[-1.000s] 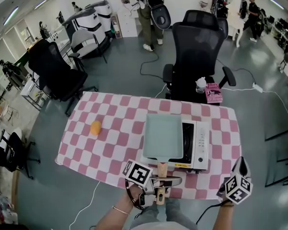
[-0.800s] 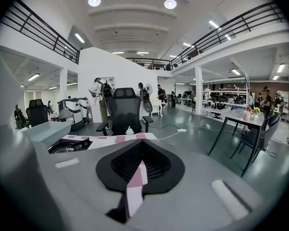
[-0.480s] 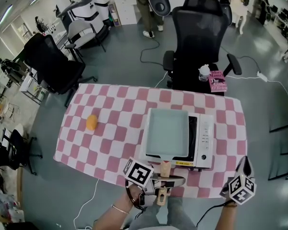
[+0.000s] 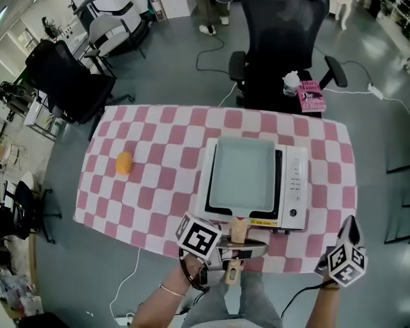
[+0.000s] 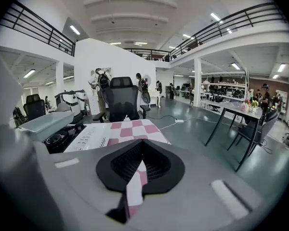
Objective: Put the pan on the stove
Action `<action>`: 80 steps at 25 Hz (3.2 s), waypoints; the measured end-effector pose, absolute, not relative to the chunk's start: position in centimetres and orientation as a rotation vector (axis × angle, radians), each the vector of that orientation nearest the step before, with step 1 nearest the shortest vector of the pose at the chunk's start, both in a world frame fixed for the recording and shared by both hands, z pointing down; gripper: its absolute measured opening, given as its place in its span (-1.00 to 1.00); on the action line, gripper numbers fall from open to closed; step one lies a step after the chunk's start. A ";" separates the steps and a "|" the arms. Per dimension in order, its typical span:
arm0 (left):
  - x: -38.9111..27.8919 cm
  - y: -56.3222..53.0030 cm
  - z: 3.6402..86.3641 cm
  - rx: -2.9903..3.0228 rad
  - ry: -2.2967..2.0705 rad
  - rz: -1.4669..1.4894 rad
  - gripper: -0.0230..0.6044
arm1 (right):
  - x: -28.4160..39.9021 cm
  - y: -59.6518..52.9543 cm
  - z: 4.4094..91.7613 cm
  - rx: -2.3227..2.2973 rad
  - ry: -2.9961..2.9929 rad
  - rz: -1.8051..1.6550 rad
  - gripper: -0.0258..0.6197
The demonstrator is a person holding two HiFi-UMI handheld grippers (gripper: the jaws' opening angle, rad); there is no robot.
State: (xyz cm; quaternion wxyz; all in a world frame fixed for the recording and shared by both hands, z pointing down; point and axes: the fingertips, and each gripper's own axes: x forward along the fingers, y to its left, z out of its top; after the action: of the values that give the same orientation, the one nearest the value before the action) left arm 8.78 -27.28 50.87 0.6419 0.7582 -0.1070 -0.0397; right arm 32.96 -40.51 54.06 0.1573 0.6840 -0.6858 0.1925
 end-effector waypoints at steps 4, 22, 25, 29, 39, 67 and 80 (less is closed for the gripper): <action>8.9 -27.4 51.2 1.725 -0.237 -0.092 -0.78 | 33.0 -40.2 54.8 1.949 -1.952 0.567 -0.89; 9.2 -27.4 52.3 1.747 -0.224 -0.081 -0.78 | 32.5 -40.2 56.5 1.904 -1.946 0.602 -0.89; 9.1 -27.3 52.3 1.749 -0.217 -0.084 -0.78 | 32.2 -40.2 56.7 1.893 -1.949 0.609 -0.89; 9.0 -27.2 52.5 1.747 -0.213 -0.087 -0.78 | 31.9 -40.3 57.0 1.883 -1.959 0.617 -0.89; 9.0 -27.0 53.3 1.750 -0.213 -0.067 -0.82 | 31.6 -40.5 57.3 1.870 -1.964 0.615 -0.89; 6.5 -28.1 54.4 1.663 -0.307 -0.131 -0.31 | 30.2 -39.8 55.3 1.852 -1.999 0.585 -0.89; -2.3 -26.9 54.4 1.660 -0.744 -0.029 -0.24 | 27.7 -39.6 50.7 1.855 -2.087 0.529 -0.89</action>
State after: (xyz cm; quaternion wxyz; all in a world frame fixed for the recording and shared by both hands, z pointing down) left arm -2.27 -26.88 54.38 0.6142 0.7201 -0.3226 -0.0125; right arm 27.68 -39.57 50.73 0.1492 0.6455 -0.7261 0.1839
